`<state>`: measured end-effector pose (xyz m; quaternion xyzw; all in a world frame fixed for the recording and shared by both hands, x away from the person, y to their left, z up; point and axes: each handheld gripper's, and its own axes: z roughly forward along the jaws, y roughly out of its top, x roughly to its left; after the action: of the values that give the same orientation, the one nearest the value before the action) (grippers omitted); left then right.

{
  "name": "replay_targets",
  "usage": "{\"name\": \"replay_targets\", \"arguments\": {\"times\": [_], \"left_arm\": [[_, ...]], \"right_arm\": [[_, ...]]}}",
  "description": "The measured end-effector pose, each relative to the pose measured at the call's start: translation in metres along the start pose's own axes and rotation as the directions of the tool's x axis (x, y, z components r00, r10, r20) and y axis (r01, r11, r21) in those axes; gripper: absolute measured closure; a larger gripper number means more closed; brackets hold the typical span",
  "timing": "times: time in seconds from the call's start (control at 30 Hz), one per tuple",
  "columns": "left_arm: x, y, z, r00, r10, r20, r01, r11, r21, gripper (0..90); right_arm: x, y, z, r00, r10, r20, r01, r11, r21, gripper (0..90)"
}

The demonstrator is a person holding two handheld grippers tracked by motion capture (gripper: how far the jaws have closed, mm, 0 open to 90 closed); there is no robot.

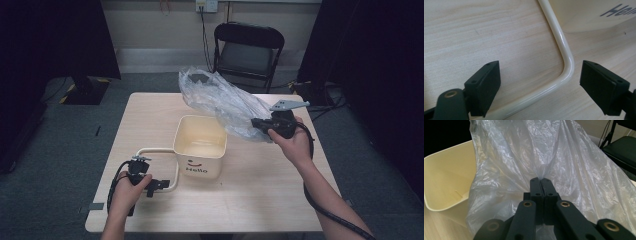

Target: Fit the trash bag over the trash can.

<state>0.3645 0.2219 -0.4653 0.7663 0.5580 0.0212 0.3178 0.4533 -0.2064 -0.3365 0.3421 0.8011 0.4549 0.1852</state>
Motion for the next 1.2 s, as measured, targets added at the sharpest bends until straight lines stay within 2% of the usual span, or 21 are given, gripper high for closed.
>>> {"name": "replay_targets", "arguments": {"times": [0.37, 0.87, 1.2], "left_arm": [[-0.001, 0.000, 0.000, 0.9999, 0.001, 0.014, -0.001, 1.0000, -0.001, 16.5], [-0.001, 0.001, -0.004, 0.9998, 0.007, 0.019, -0.006, 0.9999, -0.013, 16.6], [-0.002, 0.001, -0.004, 0.9997, 0.007, 0.023, -0.007, 0.9998, -0.016, 16.5]], "right_arm": [[0.024, 0.011, 0.021, 0.9985, -0.037, -0.041, 0.037, 0.999, -0.001, 89.4], [0.048, 0.025, 0.043, 0.9942, -0.070, -0.081, 0.071, 0.997, 0.002, 89.3], [0.062, 0.031, 0.060, 0.9913, -0.075, -0.107, 0.077, 0.997, 0.011, 89.0]]}}
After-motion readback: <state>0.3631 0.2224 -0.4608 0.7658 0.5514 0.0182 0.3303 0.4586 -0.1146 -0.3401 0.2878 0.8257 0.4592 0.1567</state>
